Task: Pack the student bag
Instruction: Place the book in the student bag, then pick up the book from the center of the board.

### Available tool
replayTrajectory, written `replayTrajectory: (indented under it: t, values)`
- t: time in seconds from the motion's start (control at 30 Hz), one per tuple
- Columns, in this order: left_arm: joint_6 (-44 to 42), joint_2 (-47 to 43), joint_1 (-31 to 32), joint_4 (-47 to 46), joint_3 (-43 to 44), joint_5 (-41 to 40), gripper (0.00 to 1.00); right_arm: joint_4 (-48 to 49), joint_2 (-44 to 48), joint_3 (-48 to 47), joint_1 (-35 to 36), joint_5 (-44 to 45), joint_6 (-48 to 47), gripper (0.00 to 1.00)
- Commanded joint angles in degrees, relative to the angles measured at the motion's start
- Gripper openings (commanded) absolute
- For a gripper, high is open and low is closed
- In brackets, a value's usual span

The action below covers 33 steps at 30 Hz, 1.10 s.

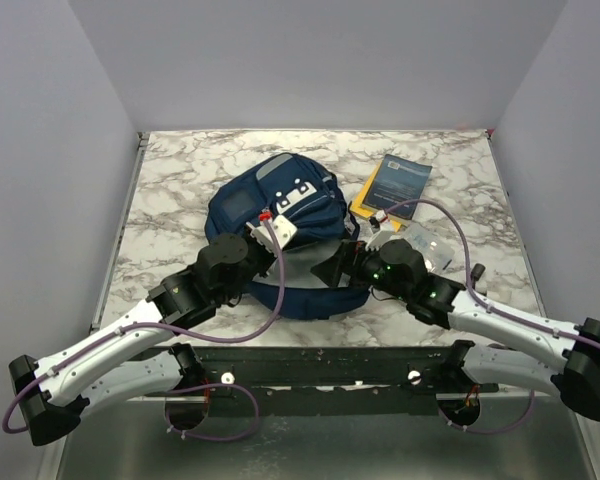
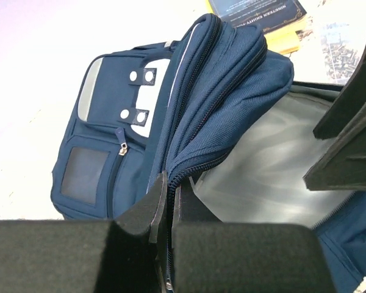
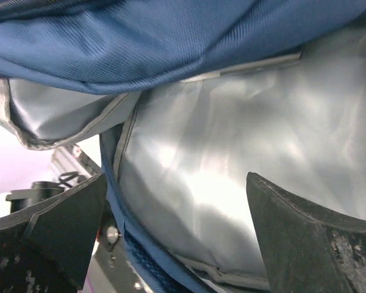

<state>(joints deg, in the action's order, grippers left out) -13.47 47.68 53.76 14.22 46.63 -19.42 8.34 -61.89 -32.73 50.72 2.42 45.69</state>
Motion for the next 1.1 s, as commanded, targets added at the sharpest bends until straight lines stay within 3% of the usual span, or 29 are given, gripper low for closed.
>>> replayTrajectory:
  t: [0.0,0.13,0.23,0.3,0.4,0.6,0.67,0.73,0.8,0.9,1.07]
  values:
    - [-0.14,0.54,-0.89,-0.77,2.06,-4.06,0.0,-12.38,2.52,-1.18,-0.61,2.76,-10.64,1.0]
    - [0.41,2.26,-0.93,-0.26,2.21,-4.75,0.0,-10.59,-0.03,-3.06,-0.62,-5.46,-8.75,0.94]
    - [1.49,4.16,-0.93,1.06,3.3,-5.07,0.0,-1.38,-1.27,-2.15,-0.62,-13.58,-6.31,0.87]
    - [1.52,5.52,-0.89,1.66,3.74,-6.21,0.0,-3.32,-2.18,-4.44,-0.62,-13.46,-5.17,0.8]
    - [1.64,7.5,-0.93,3.51,4.67,-10.41,0.0,-10.34,-0.15,-6.26,-0.62,-6.94,-5.71,0.77]
    - [2.38,8.15,-0.93,4.35,5.1,-14.92,0.0,-27.17,5.12,-12.72,-2.84,17.34,-13.93,0.76]
    - [2.33,8.48,-0.93,4.46,5.05,-16.3,0.0,-30.99,5.55,-14.51,-7.39,21.49,-15.53,0.82]
    - [2.18,8.8,-0.91,4.78,5.31,-16.48,0.0,-30.79,5.81,-15.03,-15.98,19.38,-17.2,0.9]
    - [2.13,8.83,-0.92,4.86,5.31,-16.13,0.0,-27.36,4.75,-14.43,-26.78,13.62,-18.47,0.98]
    - [2.18,8.79,-0.87,4.88,5.33,-15.83,0.0,-22.21,-1.62,-15.39,-41.93,3.06,-17.88,1.0]
    - [2.14,9.08,-0.93,4.86,5.36,-15.02,0.0,-11.38,-18.31,-17.79,-53.56,-13.42,-13.34,1.0]
